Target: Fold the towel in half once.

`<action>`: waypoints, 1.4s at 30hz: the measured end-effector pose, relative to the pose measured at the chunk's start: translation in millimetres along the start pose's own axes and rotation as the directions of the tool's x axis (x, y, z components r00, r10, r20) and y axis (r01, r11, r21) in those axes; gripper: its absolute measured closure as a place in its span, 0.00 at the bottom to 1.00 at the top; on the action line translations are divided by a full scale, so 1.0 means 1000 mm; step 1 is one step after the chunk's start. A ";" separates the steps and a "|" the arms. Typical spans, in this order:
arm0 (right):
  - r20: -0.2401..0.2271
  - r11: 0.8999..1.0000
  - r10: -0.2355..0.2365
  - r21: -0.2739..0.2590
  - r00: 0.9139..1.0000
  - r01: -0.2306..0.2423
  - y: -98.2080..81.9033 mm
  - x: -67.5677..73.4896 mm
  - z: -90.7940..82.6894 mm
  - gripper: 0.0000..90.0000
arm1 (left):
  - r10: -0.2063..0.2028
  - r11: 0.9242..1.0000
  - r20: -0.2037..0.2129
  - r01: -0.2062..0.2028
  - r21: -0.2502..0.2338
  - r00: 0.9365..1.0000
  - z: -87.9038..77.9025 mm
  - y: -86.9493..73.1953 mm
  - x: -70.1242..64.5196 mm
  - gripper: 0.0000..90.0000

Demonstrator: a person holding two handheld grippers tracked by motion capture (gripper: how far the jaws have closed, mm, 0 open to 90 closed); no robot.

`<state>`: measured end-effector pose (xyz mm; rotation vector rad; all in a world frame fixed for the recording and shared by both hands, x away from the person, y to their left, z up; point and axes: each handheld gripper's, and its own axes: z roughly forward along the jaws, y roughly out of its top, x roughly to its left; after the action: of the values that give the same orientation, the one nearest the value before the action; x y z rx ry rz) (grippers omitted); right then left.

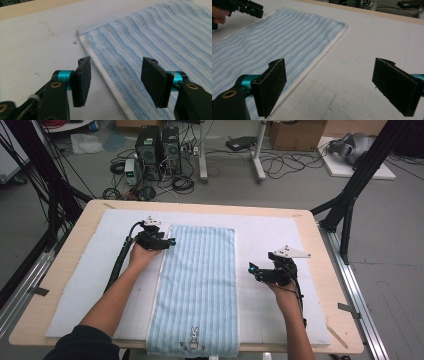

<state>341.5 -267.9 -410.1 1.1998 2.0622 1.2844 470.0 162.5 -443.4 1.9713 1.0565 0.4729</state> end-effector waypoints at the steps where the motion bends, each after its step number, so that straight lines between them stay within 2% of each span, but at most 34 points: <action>1: 0.001 1.000 -0.001 0.000 1.000 0.001 0.000 0.000 0.000 0.13 | 0.019 1.000 -0.001 -0.019 0.011 1.000 0.002 0.000 -0.002 0.50; 4: 0.002 1.000 0.000 0.000 1.000 0.000 0.000 0.000 0.000 0.13 | 0.074 0.996 0.002 -0.074 0.044 0.997 0.007 -0.003 -0.007 0.56; 7: 0.002 1.000 0.003 0.004 1.000 -0.003 0.000 0.000 0.000 0.13 | 0.060 0.997 0.012 -0.060 0.040 0.998 0.007 -0.003 -0.007 0.63; 9: -0.001 1.000 0.005 0.006 1.000 -0.005 0.000 0.000 0.001 0.13 | 0.057 0.997 0.020 -0.058 0.041 0.998 0.007 -0.003 -0.007 0.71; 13: -0.005 1.000 0.001 0.012 1.000 -0.001 0.000 0.002 0.002 0.13 | 0.015 0.999 0.053 -0.017 0.030 0.998 0.008 -0.004 -0.007 0.93; 16: -0.004 1.000 0.010 0.007 1.000 -0.010 0.001 0.003 0.004 0.13 | 0.008 0.999 0.065 -0.010 0.030 0.998 0.007 -0.004 -0.005 0.95; 20: -0.007 1.000 0.015 0.008 1.000 -0.014 0.006 0.005 0.013 0.13 | -0.035 0.999 0.087 0.033 0.026 0.996 0.008 -0.005 -0.001 0.95; 23: -0.008 0.999 0.020 0.036 1.000 -0.020 0.013 0.004 0.028 0.13 | -0.041 0.999 0.091 0.039 0.026 0.995 0.008 -0.005 0.000 0.95; 26: 0.000 0.996 0.025 0.087 1.000 -0.025 0.023 0.002 0.050 0.13 | -0.041 0.999 0.090 0.039 0.026 0.995 0.008 -0.005 0.000 0.95; 29: -0.008 0.994 0.030 0.105 1.000 -0.029 0.031 0.000 0.069 0.13 | -0.042 0.999 0.091 0.040 0.026 0.995 0.008 -0.005 0.000 0.95; 34: 0.005 0.985 0.058 0.161 0.998 -0.058 0.036 -0.003 0.098 0.13 | -0.042 0.999 0.090 0.040 0.026 0.995 0.008 -0.006 0.000 0.95; 37: 0.026 0.976 0.030 0.217 0.999 -0.035 0.041 -0.002 0.117 0.25 | -0.045 0.999 0.092 0.043 0.029 0.995 0.007 -0.006 0.000 0.95; 39: 0.023 0.973 0.041 0.228 0.999 -0.045 0.043 -0.002 0.126 0.34 | -0.053 0.998 0.096 0.051 0.026 0.994 0.008 -0.006 0.001 0.95; 42: 0.023 0.966 0.018 0.257 1.000 -0.023 0.045 0.001 0.141 0.48 | -0.060 0.998 0.101 0.058 0.025 0.993 0.008 -0.006 0.002 0.95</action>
<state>462.8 -187.4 -438.0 1.3405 2.2587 1.0302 472.9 161.8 -452.6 1.9564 1.0570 0.3266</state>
